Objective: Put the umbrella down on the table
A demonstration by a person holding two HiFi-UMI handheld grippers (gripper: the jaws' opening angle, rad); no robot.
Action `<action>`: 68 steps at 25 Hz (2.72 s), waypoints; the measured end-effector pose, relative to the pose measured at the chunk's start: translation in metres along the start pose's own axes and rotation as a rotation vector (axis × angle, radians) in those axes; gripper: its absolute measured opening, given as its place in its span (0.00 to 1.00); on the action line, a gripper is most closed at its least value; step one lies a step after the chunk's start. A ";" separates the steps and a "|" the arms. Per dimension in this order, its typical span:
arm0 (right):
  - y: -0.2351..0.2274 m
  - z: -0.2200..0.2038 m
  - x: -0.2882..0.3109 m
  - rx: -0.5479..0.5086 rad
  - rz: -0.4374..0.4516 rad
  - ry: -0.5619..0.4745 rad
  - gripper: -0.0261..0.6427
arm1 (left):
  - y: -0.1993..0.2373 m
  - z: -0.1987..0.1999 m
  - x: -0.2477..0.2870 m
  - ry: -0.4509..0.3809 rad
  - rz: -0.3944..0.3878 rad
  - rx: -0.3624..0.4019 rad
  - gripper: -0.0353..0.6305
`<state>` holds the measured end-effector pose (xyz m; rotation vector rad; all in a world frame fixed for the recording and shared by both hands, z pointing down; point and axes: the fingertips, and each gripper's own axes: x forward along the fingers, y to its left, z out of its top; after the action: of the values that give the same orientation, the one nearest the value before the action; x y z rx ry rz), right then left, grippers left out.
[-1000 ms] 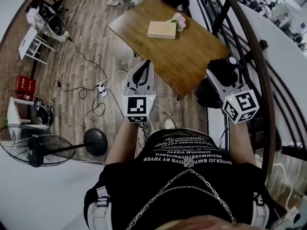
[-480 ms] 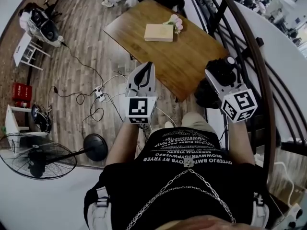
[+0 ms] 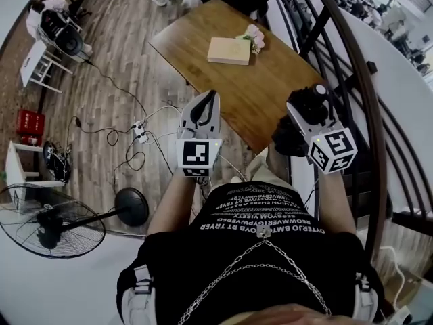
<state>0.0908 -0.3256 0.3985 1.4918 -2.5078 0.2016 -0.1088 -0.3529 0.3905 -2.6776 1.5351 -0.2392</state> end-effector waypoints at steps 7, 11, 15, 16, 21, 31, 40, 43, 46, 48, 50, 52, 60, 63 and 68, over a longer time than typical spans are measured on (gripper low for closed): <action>-0.024 -0.007 0.047 0.014 0.035 0.025 0.40 | 0.020 -0.002 0.037 0.016 0.028 0.009 0.10; -0.038 -0.008 0.074 0.016 0.056 0.041 0.40 | 0.029 -0.002 0.064 0.026 0.038 0.011 0.10; -0.051 -0.017 0.103 0.012 0.074 0.080 0.40 | 0.034 -0.002 0.091 0.041 0.041 0.006 0.10; -0.053 -0.019 0.110 0.007 0.082 0.096 0.40 | 0.035 -0.002 0.097 0.044 0.042 0.004 0.10; -0.059 -0.037 0.139 -0.005 0.133 0.167 0.40 | 0.042 0.000 0.121 0.055 0.059 -0.011 0.10; -0.084 -0.124 0.193 0.057 0.185 0.340 0.40 | 0.045 -0.007 0.161 0.095 0.078 -0.011 0.10; -0.107 -0.213 0.225 0.195 0.186 0.478 0.40 | 0.037 -0.014 0.184 0.125 0.080 0.008 0.10; -0.110 -0.232 0.232 0.213 0.180 0.511 0.40 | 0.038 -0.020 0.185 0.146 0.085 0.020 0.10; -0.112 -0.251 0.236 0.221 0.171 0.532 0.40 | 0.038 -0.026 0.180 0.164 0.092 0.032 0.10; -0.114 -0.260 0.240 0.234 0.161 0.530 0.40 | 0.037 -0.030 0.179 0.175 0.096 0.033 0.10; -0.124 -0.262 0.251 0.254 0.155 0.517 0.40 | 0.038 -0.032 0.186 0.182 0.101 0.034 0.10; -0.132 -0.264 0.264 0.268 0.152 0.500 0.41 | 0.038 -0.034 0.195 0.185 0.104 0.033 0.10; -0.129 -0.299 0.293 0.247 0.117 0.547 0.50 | 0.034 -0.045 0.192 0.201 0.107 0.027 0.10; -0.139 -0.304 0.288 0.244 0.084 0.545 0.53 | 0.037 -0.049 0.190 0.215 0.111 0.026 0.10; -0.144 -0.294 0.276 0.258 0.092 0.507 0.52 | 0.038 -0.051 0.186 0.209 0.118 0.022 0.10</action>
<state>0.1237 -0.5621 0.7541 1.2093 -2.1917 0.8324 -0.0573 -0.5305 0.4567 -2.6040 1.7275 -0.5425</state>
